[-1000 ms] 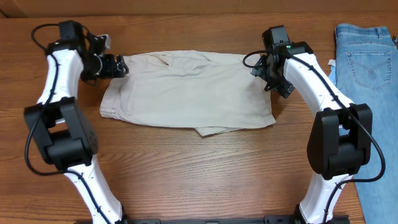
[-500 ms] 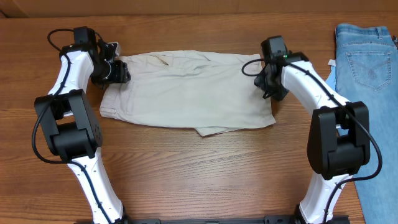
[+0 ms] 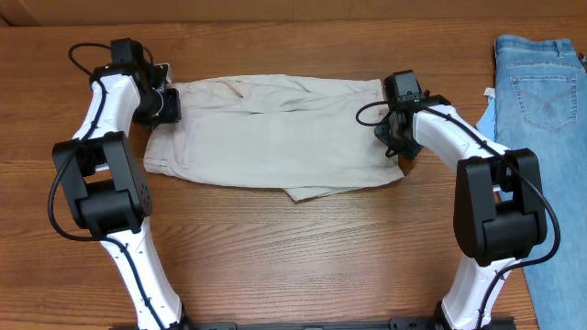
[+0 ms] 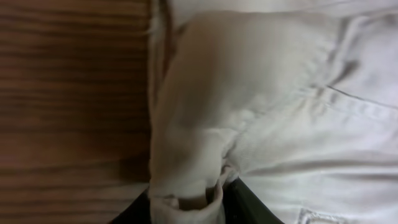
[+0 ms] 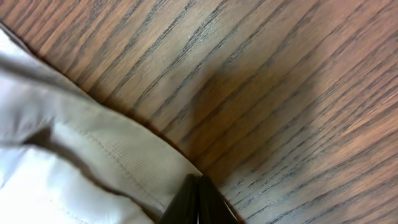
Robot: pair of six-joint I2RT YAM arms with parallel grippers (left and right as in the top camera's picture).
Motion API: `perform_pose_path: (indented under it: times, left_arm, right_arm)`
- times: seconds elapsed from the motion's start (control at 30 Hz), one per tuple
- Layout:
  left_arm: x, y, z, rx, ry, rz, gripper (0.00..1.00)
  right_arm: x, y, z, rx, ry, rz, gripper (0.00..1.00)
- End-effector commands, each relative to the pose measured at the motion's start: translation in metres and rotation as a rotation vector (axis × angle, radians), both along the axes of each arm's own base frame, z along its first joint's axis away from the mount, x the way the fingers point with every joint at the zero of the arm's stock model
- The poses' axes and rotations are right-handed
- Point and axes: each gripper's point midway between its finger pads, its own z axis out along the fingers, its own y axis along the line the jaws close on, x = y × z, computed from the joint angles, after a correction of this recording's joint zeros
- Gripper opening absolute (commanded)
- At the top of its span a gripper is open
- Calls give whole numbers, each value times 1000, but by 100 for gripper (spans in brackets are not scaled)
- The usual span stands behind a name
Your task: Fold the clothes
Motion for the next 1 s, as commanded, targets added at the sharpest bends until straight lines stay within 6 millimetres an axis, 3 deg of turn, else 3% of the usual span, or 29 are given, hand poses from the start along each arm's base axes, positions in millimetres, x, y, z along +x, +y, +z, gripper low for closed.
perform_pose_path:
  times: [0.0, 0.03, 0.07, 0.13, 0.2, 0.37, 0.57, 0.73, 0.83, 0.97]
  left_arm:
    - [-5, 48, -3, 213, 38, 152, 34]
    - [-6, 51, -3, 225, 40, 160, 43]
    - [-6, 51, -3, 231, 41, 161, 61]
    - [-7, 53, -2, 241, 45, 163, 75]
    - [-8, 54, -1, 243, 47, 164, 100]
    - [-2, 54, 14, 241, 31, 180, 100]
    - [5, 55, 51, 232, -6, 212, 100]
    - [8, 46, 77, 184, -33, 193, 100]
    - [15, 28, 85, 99, -65, 112, 100]
    - [15, 18, 85, 45, -66, 79, 100]
  right_arm:
    - [-8, -4, -4, -5, 13, -34, 4]
    - [-8, -4, -4, -5, 13, -34, 4]
    - [-8, -4, -4, -4, 12, -39, 4]
    - [-10, -6, -4, -9, 15, -61, 4]
    - [-10, -6, -4, -10, 15, -61, 4]
    - [-9, -7, -4, -11, 14, -61, 4]
    - [-17, -17, -3, -50, 24, -166, 4]
    - [-12, -19, 8, -57, -2, -168, 4]
    - [-3, -18, 27, -47, -46, -160, 18]
    - [10, -18, 61, -50, -123, -86, 56]
